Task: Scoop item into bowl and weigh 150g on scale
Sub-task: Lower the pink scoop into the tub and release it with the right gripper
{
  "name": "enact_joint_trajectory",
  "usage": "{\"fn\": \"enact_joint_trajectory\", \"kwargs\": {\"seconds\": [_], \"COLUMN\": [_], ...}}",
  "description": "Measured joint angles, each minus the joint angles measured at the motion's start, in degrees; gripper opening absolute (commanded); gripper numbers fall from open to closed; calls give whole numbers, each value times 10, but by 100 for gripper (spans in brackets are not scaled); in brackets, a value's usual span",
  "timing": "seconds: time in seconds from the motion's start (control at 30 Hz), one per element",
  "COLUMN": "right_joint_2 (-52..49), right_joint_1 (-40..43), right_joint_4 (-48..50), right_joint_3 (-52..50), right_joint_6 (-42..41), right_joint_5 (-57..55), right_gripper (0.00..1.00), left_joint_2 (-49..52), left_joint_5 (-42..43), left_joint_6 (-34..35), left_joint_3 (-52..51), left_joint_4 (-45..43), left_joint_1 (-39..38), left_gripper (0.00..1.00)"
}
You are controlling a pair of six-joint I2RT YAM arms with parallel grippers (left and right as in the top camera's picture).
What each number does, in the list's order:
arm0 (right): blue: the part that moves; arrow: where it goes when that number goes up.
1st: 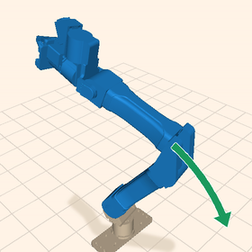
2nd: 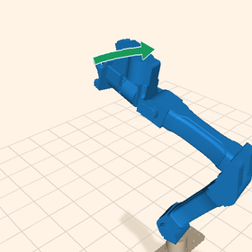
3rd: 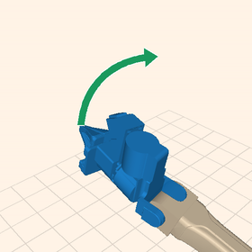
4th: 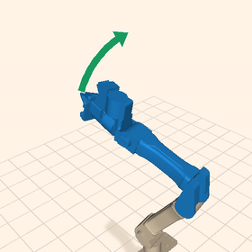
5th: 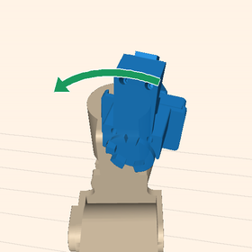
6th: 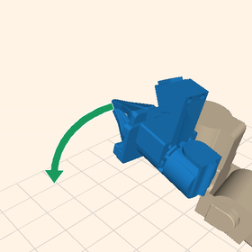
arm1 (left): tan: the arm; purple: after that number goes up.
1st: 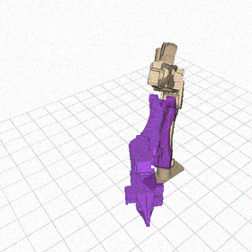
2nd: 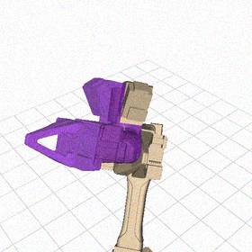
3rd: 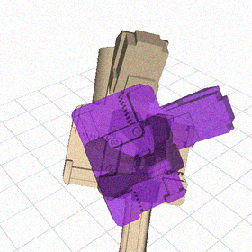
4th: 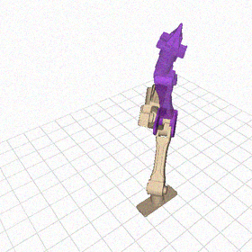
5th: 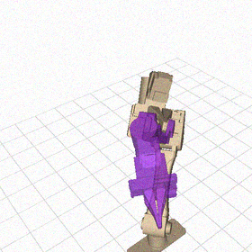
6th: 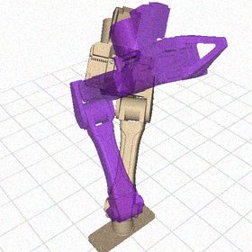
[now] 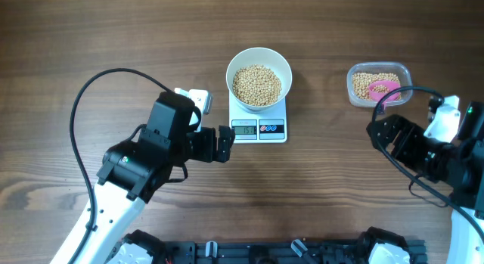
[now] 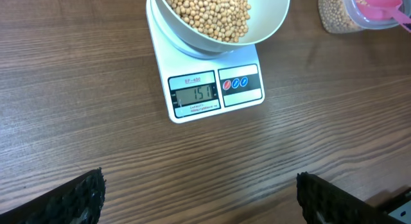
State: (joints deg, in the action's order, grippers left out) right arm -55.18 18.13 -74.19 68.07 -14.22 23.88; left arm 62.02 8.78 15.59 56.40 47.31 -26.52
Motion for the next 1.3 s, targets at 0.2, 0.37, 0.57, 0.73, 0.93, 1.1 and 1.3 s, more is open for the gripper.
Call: {"fn": "enact_joint_trajectory", "kwargs": {"seconds": [0.2,0.37,0.57,0.73,0.93,1.1,1.3], "right_joint_2": [-29,-84,-121,-121,-121,-121,-121], "right_joint_1": [0,0,0,0,0,0,0], "right_joint_4": [0,5,87,153,173,199,218], "right_joint_3": [0,0,-1,-1,-1,-1,-1], "right_joint_6": [-72,-81,-71,-50,-49,-48,-48], "right_joint_5": [-2,-13,-17,-19,-47,-54,-55], "right_gripper": [99,100,100,100,100,100,100], "left_joint_2": [0,0,0,0,0,0,0], "left_joint_5": [0,0,0,0,0,0,0], "left_joint_6": [0,0,0,0,0,0,0], "left_joint_3": [0,0,0,0,0,0,0], "left_joint_4": [0,0,0,0,0,0,0], "left_joint_1": [0,0,0,0,0,0,0], "left_gripper": [100,100,100,100,100,100,100]}}
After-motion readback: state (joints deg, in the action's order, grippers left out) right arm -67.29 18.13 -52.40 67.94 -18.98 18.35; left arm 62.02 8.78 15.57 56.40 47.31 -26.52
